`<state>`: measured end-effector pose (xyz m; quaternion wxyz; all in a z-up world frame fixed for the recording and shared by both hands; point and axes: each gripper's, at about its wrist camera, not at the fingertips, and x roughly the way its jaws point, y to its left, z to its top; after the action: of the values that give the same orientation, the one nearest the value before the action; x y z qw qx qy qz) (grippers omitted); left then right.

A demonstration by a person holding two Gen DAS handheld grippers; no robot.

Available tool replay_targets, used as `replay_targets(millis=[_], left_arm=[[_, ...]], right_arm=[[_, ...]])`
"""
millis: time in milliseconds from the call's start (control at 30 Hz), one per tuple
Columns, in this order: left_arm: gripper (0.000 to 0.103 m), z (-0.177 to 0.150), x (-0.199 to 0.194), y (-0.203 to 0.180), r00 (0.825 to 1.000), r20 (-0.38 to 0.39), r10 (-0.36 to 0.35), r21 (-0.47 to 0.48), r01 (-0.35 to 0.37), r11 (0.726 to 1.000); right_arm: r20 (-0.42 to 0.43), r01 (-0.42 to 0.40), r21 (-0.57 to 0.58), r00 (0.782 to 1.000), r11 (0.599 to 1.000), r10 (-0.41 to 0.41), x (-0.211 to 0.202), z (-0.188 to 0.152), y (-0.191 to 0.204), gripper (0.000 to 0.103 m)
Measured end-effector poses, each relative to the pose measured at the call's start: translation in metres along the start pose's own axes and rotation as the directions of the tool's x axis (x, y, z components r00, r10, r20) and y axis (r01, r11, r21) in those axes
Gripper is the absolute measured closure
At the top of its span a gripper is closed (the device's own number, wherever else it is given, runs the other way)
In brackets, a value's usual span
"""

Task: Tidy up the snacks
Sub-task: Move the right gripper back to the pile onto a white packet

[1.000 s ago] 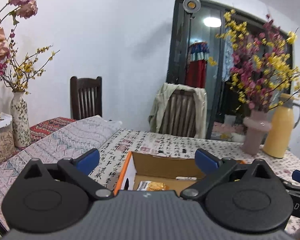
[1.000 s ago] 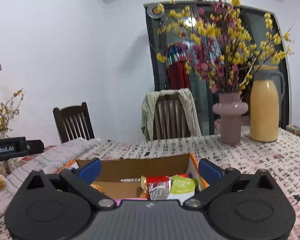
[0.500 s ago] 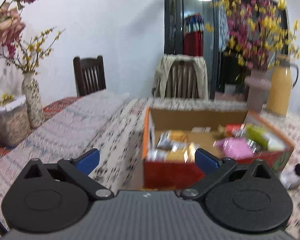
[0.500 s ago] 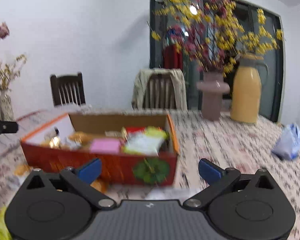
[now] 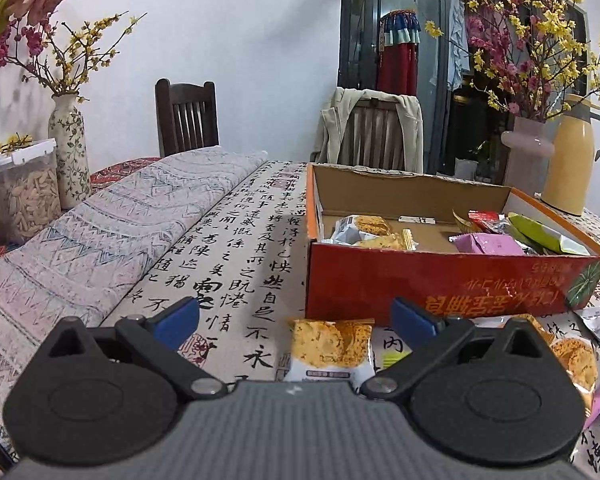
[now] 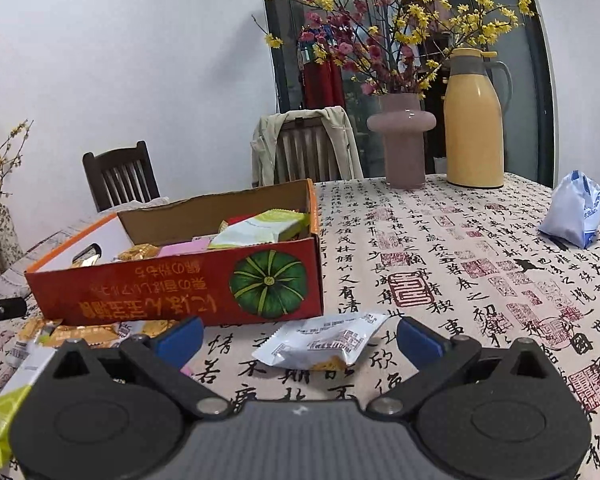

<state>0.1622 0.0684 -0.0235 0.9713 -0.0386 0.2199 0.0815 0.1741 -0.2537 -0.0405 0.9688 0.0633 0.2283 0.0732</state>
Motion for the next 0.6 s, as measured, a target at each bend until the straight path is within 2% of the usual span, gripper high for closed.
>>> replay_targets(millis=[200,600], left_arm=[[0.0,0.0002,0.0066,0.0017,0.999,-0.035,-0.023,-0.011,0.023,1.0],[0.0,-0.0013,0.0067,0.0014,0.999,-0.032,-0.03,-0.015,0.03,0.999]], right_arm=[[-0.001,0.001,0.015,1.0,1.0,-0.001,0.0,0.0009,-0.0017,0.0],[-0.009,0.003,0.035,1.0,0.999,-0.002,0.0021,0.0012,-0.0049,0.0]])
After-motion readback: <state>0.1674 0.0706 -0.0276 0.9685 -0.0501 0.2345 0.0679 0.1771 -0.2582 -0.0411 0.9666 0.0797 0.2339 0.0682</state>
